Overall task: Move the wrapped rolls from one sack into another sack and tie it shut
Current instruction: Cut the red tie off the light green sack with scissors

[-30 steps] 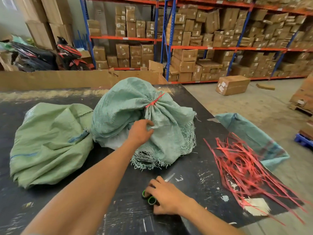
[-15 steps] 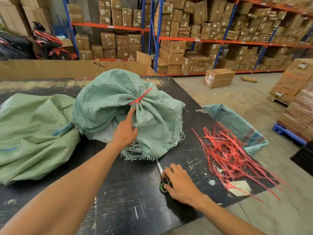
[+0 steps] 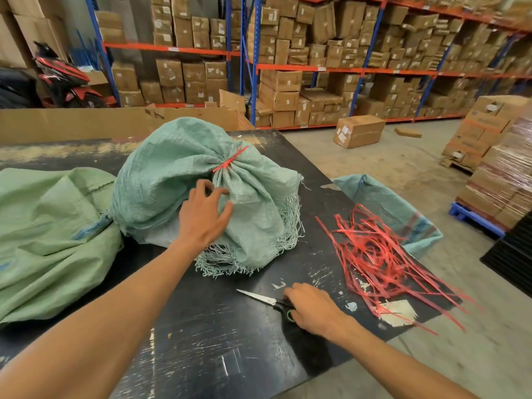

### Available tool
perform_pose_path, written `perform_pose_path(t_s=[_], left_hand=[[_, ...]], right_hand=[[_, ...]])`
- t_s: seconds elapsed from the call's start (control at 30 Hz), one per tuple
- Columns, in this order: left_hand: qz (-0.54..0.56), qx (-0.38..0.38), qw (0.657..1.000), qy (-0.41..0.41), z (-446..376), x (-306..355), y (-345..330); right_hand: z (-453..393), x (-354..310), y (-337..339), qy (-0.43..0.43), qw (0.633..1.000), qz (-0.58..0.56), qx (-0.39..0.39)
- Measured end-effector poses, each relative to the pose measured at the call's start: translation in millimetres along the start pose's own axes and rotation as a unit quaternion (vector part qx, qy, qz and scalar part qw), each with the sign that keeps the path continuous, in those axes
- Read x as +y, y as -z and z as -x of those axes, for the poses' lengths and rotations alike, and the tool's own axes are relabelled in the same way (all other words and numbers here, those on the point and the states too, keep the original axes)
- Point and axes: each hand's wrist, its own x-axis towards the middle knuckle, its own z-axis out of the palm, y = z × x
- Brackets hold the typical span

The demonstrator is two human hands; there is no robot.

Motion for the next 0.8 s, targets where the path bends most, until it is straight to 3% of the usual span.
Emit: perform_pose_path(t_s=[0.13, 0.27, 0.43, 0.53, 0.7, 0.8], left_hand=[[-0.029, 0.09, 0.995, -0.02, -16.7, 7.6, 5.4], [-0.079, 0.153, 0.985, -0.013, -40.7, 9.2, 9.7], [-0.067, 0.055, 0.996, 0.037, -64.8, -2.0, -0.7], [-0.094, 0.076, 0.992, 0.04, -71.0, -3.1, -5.7], [-0.152, 0.127, 0.979, 0.037, -83.3, 8.4, -13.9], [-0.184, 0.118, 0.975, 0.03, -92.1, 15.0, -18.2]], right_hand=[[-0.7, 16.9, 6.8, 0.029, 0.999, 0.01, -0.009], [-10.3, 54.3, 17.9, 0.079, 0.987, -0.135, -0.039], [-33.4, 87.4, 50.0, 0.112, 0.914, -0.387, -0.048], [-59.9, 94.0, 78.2, 0.118, 0.853, -0.507, -0.039], [-108.2, 87.1, 112.6, 0.14, 0.812, -0.566, -0.023], [-133.1, 73.3, 126.5, 0.143, 0.782, -0.606, -0.03]])
